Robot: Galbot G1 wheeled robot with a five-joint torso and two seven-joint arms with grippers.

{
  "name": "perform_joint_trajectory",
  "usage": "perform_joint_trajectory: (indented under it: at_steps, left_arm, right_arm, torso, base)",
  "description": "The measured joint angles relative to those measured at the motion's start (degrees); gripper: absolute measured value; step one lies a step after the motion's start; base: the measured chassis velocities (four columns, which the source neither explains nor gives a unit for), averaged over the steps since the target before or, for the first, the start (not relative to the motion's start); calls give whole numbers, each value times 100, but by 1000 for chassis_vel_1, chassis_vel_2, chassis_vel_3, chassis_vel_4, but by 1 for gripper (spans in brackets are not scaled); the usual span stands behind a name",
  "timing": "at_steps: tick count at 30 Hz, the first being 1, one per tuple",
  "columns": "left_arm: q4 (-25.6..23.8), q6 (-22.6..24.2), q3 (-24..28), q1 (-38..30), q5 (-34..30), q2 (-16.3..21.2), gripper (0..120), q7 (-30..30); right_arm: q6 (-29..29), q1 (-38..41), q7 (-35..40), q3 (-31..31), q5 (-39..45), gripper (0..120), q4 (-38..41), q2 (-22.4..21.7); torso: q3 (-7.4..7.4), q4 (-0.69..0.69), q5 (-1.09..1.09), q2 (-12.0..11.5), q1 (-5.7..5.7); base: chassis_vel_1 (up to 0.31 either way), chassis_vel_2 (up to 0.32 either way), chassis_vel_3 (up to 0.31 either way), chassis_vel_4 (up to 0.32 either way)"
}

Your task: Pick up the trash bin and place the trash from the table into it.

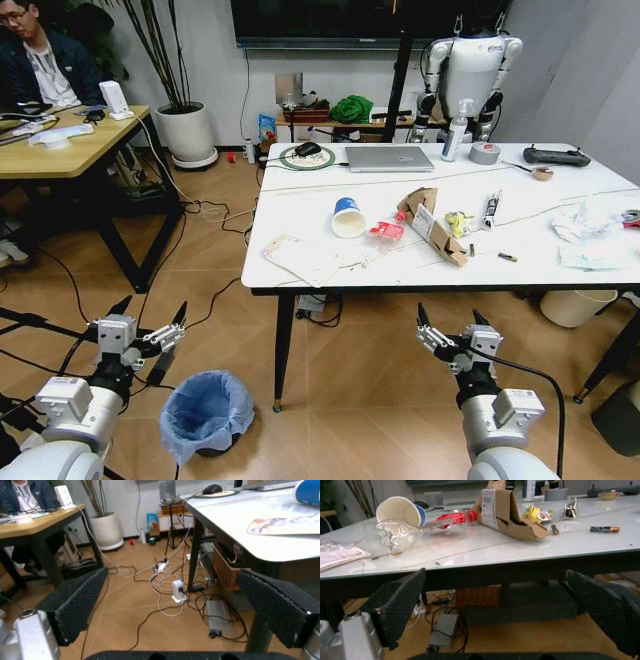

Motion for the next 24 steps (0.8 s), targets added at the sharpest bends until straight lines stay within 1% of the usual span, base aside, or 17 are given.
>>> perform_joint_trajectory:
  at_steps: [2,7,15,24]
  left_arm:
    - [2,0,1,-1,0,-2,100,0]
    - [25,-9,1,-2,0,-11,100,0]
    - [6,-51,0,32,-28,7,100,-22]
    - [-24,-52,-29,80,-189,149,100,-105]
  right_arm:
    - [2,1,0,-1,0,100,-3,0]
    - [15,0,0,-2,-4,100,-24,-10]
    - [25,-51,1,16,-9,100,-2,-45]
    - [52,-55,2,62,16,100,32,-93]
  torso:
    - [-9,0,0,-16,-6]
    - [-103,0,0,-184,-80]
    - [-210,0,0,-365,-154]
    - [-346,0,0,-608,-261]
  base:
    - [0,0,0,0]
    - [0,0,0,0]
    - [0,0,0,0]
    - [0,0,0,0]
